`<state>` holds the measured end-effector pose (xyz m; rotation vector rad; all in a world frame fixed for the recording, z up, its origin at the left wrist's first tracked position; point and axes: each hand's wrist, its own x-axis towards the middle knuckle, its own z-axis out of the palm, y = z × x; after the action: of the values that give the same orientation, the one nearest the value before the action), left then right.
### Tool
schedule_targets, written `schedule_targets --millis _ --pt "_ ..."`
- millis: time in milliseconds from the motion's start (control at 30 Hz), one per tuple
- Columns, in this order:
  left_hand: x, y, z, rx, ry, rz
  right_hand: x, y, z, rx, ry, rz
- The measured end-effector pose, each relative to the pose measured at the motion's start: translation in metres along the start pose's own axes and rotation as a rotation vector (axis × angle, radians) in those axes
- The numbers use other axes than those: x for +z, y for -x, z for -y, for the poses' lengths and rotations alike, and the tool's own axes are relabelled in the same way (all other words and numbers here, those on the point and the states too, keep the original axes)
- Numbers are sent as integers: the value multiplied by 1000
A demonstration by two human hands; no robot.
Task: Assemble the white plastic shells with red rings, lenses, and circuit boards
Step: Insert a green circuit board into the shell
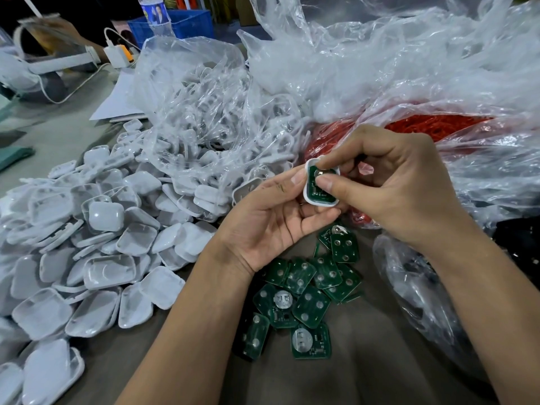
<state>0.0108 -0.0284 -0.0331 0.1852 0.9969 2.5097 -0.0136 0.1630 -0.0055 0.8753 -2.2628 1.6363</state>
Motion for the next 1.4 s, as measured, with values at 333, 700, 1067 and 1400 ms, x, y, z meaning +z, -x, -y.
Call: schedule_targets --millis 333,700,1067,1400 --pt "1 0 -1 14 4 -9 1 0 -2 16 -9 11" --pt "1 -1 0 22 56 57 5 2 -2 88 -244 -105" --pt "0 0 1 37 77 107 9 3 0 290 -380 -15" --pt "-3 -3 4 64 75 94 10 1 8 386 -570 35"
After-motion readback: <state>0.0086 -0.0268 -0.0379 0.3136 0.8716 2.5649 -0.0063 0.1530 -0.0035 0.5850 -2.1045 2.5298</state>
